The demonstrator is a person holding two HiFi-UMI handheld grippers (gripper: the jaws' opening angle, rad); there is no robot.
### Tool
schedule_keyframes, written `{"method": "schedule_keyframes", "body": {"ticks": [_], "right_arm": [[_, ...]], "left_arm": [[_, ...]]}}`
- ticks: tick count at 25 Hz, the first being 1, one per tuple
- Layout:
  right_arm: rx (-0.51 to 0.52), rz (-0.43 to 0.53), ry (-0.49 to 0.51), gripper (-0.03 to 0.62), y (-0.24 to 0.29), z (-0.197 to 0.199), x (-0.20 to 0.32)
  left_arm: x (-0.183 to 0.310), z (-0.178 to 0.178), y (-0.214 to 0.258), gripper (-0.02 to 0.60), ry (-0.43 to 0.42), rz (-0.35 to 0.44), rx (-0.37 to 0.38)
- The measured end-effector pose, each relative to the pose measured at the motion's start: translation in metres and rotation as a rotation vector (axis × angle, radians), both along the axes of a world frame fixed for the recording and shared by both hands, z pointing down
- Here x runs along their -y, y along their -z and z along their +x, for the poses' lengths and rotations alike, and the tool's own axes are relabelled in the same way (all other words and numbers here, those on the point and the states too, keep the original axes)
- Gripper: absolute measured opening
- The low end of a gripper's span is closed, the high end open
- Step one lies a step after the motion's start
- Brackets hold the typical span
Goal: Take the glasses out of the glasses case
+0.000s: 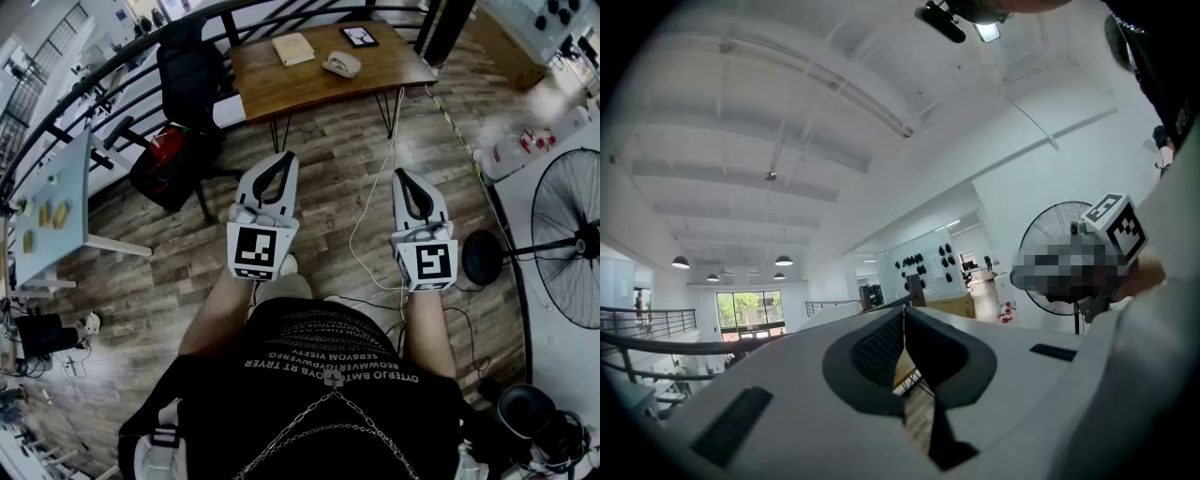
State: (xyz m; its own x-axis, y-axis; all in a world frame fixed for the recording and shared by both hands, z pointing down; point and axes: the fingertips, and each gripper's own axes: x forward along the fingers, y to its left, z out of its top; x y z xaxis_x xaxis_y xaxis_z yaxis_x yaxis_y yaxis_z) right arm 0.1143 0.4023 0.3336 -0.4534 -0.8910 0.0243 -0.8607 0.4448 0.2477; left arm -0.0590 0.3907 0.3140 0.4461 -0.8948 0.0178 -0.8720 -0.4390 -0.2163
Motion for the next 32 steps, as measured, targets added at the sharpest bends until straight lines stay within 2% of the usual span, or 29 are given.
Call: {"method": "schedule_keyframes", "body": {"ticks": [9, 13, 22, 32], "right_arm": [[0.024, -0.057, -0.008, 0.017, -0.021, -0.001, 0.017], [0.034, -0.039, 0.005, 0.017, -0.022, -0.006, 0.028], [0.040, -0.056, -0.011, 0.018, -0.021, -0.014, 0.064], [0.051, -0.085, -0.028, 0.018, -0.027, -0.030, 0.126]], "left_arm": [[0.016, 0.002, -0.013, 0.029, -0.019, -0.028, -0.003], [0.032, 0.003, -0.018, 0.029, -0.029, -0.040, -0.004], [0.078, 0.003, -0.019, 0.029, -0.063, -0.050, -0.027], [0.137, -0.014, -0.027, 0.029, -0.083, -0.075, -0.014]]}}
